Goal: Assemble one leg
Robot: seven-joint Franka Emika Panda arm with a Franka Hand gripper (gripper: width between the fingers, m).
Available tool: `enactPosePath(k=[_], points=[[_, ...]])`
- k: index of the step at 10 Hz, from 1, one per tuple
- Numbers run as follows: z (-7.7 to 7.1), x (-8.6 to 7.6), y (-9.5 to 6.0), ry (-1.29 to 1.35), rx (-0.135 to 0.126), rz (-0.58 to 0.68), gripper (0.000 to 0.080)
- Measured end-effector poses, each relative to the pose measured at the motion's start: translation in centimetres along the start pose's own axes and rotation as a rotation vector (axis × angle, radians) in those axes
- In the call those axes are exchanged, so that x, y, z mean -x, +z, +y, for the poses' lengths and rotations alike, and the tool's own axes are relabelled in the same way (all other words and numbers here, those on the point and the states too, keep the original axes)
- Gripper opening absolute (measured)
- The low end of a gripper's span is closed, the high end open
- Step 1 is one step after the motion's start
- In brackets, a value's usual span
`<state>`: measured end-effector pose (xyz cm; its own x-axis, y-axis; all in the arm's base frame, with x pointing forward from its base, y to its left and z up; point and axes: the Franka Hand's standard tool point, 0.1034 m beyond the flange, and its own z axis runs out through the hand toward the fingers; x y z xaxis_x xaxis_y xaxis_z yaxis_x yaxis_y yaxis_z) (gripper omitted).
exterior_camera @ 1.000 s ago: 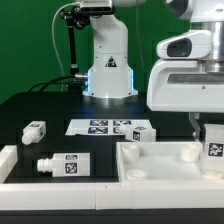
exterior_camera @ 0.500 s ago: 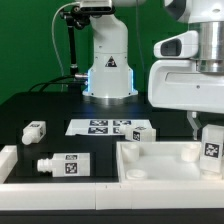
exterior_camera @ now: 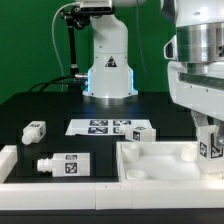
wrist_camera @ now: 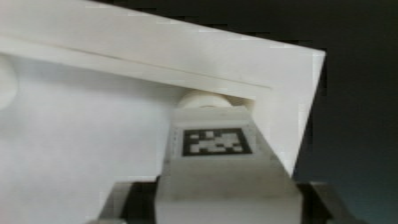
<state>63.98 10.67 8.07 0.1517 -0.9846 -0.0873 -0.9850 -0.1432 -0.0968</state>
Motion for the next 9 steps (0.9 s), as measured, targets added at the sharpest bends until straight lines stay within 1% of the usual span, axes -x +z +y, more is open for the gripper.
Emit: enactPosePath(k=[1,2,3,4,5,6,8,9], points=[[0.0,0.02,0.0,-0.017,0.0,0.001,0.0285],[0.01,0.16,0.02,-0.1,0.004,0.009,0.0353],[-0.02,0.58,0.02,-0.243,0.008,0.022,0.0353],[-0.09,0.71,-0.03,-0.445,0.009,0.025,0.0553],[-0.14,0.8,-0.17,-0.65,0.01,0.026,0.0553],[-0.14,0.7,-0.14,-0.734,0.01,0.025,0.0632],[-0.13,0.58,-0.13,-0.832,0.014,0.028,0.0644],[-0.14,0.59,-0.1,-0.959,0.028,0.036,0.0649]])
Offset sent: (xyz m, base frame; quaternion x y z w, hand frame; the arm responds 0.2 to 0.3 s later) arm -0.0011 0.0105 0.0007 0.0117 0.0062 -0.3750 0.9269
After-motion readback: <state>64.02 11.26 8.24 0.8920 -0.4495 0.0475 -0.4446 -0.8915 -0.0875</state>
